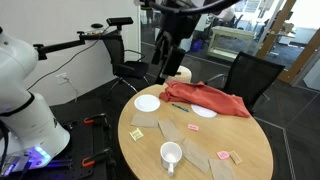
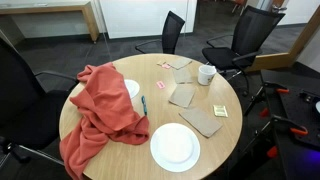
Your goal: Put the marker in the mug
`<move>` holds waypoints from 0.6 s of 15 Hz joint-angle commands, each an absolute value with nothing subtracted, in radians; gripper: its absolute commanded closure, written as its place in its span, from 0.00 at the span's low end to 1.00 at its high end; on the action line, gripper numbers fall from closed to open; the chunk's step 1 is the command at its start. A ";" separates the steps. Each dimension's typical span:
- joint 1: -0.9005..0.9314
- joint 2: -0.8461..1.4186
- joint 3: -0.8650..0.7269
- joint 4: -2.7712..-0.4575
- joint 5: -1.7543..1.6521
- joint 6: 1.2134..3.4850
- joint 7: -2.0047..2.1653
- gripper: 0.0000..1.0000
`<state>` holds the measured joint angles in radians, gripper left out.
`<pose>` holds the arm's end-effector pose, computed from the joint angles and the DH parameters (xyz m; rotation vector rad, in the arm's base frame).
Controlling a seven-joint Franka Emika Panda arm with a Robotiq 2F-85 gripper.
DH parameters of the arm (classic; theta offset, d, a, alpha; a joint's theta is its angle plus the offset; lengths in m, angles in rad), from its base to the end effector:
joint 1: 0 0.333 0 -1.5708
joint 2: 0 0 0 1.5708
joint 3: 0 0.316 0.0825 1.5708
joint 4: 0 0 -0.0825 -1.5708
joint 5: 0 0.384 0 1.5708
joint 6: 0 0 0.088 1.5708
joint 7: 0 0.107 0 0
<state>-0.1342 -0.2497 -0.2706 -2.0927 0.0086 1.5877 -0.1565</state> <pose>0.4142 -0.1850 0.5058 -2.9577 0.3458 0.3501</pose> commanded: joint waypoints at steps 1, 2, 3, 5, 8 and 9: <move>-0.153 -0.247 -0.254 -2.090 0.012 1.585 -0.161 0.00; -0.153 -0.247 -0.254 -2.090 0.012 1.585 -0.161 0.00; -0.153 -0.247 -0.254 -2.090 0.012 1.585 -0.161 0.00; -0.153 -0.247 -0.254 -2.090 0.012 1.585 -0.161 0.00; -0.153 -0.247 -0.254 -2.090 0.012 1.585 -0.161 0.00; -0.126 -0.144 -0.233 -2.025 0.051 1.622 -0.129 0.00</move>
<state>-0.1346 -0.2496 -0.2703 -2.0927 0.0086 1.5878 -0.1565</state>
